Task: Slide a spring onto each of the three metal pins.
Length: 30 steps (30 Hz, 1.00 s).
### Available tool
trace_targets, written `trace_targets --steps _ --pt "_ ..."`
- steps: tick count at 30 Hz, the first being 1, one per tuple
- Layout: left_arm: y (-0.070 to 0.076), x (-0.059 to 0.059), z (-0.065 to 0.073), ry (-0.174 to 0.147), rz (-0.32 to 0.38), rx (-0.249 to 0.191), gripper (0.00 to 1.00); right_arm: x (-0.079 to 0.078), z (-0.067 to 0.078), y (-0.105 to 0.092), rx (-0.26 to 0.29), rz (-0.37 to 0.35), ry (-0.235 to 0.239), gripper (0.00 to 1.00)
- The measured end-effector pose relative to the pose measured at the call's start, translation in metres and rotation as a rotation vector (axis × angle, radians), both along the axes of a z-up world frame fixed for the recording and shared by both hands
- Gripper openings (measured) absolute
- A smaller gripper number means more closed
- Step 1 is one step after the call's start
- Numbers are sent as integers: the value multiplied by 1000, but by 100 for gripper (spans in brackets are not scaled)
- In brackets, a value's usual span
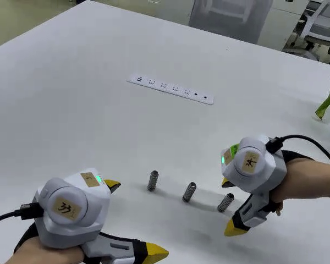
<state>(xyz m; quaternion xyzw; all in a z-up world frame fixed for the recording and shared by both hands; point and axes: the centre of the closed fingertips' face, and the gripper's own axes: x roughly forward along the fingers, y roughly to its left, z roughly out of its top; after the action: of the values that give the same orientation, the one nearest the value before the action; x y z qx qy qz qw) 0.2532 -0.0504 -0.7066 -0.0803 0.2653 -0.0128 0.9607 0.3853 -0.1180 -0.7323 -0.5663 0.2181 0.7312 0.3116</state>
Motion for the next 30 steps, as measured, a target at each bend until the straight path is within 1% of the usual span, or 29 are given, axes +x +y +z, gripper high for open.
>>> trace_targets --steps 2,4,8,9,12,13,15,17,19,21,22,24,26,27,29,30 --pt "0 1 1 -4 -1 0 100 -3 -2 -6 21 -26 13 72" --pt "-1 1 1 -5 -3 -1 100 -4 -3 -12 33 -39 11 78" --pt "-2 1 1 -8 -9 1 100 -7 -7 -23 88 -111 41 85" --pt "-2 1 1 -9 -11 1 100 -8 -9 -28 96 -132 45 89" --pt "-3 2 0 -8 -15 3 100 -11 -9 -35 129 -168 53 94" --pt "-3 2 0 -9 -17 5 100 -13 -6 -37 154 -196 57 95" --pt "-6 2 0 -7 -23 8 100 -19 2 -37 213 -219 79 96" --pt "-7 1 -1 0 -25 13 100 -20 5 -38 254 -288 104 97" --pt "-9 0 -2 4 -28 14 100 -26 14 -40 295 -305 113 98" --pt "-11 -1 -2 8 -36 23 100 -28 14 -43 311 -322 115 98" --pt "-12 -1 -3 13 -41 28 100 -29 15 -45 327 -340 127 98" --pt "-11 -2 -3 16 -43 27 100 -32 18 -49 343 -368 140 99" --pt "-13 -3 -4 20 -45 24 100 -34 22 -54 370 -423 163 99" --pt "-15 -3 -4 22 -45 21 100 -35 25 -57 392 -456 175 99" --pt "-17 -3 -6 29 -50 17 100 -41 31 -63 419 -490 211 99" --pt "-18 -4 -7 33 -52 16 100 -41 31 -65 421 -500 214 99"
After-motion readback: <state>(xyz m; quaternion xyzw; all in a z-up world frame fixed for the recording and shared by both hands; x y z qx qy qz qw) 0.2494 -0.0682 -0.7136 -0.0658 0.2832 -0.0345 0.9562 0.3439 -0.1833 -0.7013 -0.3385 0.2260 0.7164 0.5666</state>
